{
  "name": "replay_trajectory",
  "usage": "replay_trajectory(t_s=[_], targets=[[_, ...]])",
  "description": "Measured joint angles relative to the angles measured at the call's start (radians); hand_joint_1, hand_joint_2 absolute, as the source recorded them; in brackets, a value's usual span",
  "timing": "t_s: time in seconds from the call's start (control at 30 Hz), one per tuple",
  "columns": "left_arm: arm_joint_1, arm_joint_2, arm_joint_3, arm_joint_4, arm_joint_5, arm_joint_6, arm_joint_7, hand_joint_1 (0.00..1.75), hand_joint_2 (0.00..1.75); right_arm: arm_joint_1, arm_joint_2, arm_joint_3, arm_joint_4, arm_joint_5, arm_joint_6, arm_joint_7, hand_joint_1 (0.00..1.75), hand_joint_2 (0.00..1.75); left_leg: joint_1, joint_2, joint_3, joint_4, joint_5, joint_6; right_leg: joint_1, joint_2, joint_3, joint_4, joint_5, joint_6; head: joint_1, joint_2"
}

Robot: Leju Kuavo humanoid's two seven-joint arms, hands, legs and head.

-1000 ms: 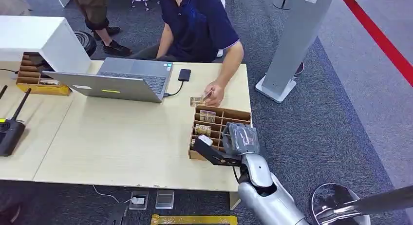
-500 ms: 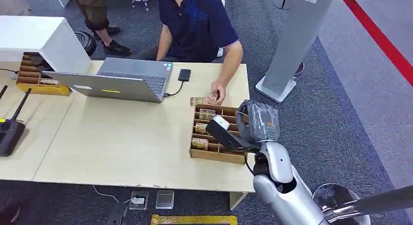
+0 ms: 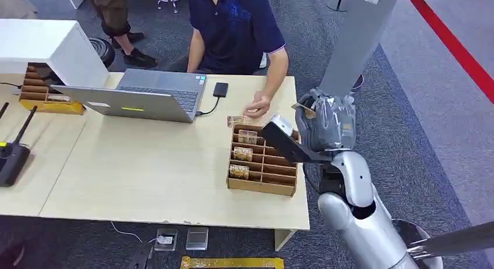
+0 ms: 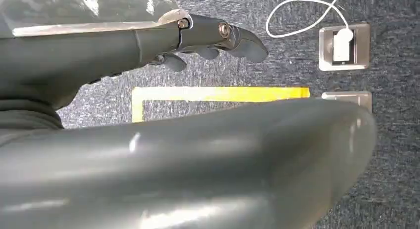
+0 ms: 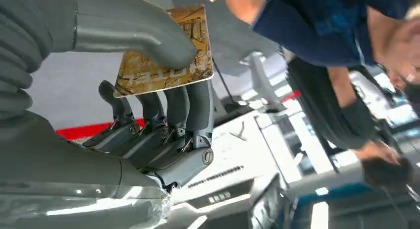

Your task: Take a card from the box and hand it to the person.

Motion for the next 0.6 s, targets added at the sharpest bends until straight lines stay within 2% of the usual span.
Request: replay_trajectory(t_s=[0.17, 0.3, 0.5, 0.6], targets=[[-0.001, 0.003, -0.005, 0.0, -0.01, -0.003, 0.0, 0.0, 0.0, -0.087, 0.033, 0.006, 0.102, -0.019, -0.032, -0.085, 1.43, 1.75, 0.0, 0.0, 0.0, 0.0, 0.0, 0.0, 0.0, 0.0, 0.0, 0.0, 0.0, 0.0, 0.0, 0.0], [-0.004, 0.006, -0.013, 0.0, -0.016, -0.005, 0.0, 0.0, 0.0, -0.152, 0.074, 0.011, 0.212, -0.024, -0.064, -0.144, 1.34, 1.75, 0.0, 0.0, -0.001, 0.0, 0.0, 0.0, 0.0, 0.0, 0.0, 0.0, 0.0, 0.0, 0.0, 0.0], [-0.005, 0.011, -0.019, 0.0, -0.023, -0.001, 0.0, 0.0, 0.0, -0.225, 0.143, 0.018, 0.385, -0.016, -0.122, -0.181, 1.4, 1.75, 0.0, 0.0, -0.001, 0.0, 0.0, 0.0, 0.0, 0.0, 0.0, 0.0, 0.0, 0.0, 0.0, 0.0], [-0.007, 0.014, -0.023, 0.0, -0.025, 0.003, 0.0, 0.0, 0.0, -0.253, 0.176, 0.022, 0.47, 0.008, -0.154, -0.186, 1.36, 1.75, 0.0, 0.0, -0.001, 0.0, 0.0, 0.0, 0.0, 0.0, -0.001, 0.0, 0.0, 0.0, -0.001, 0.0]])
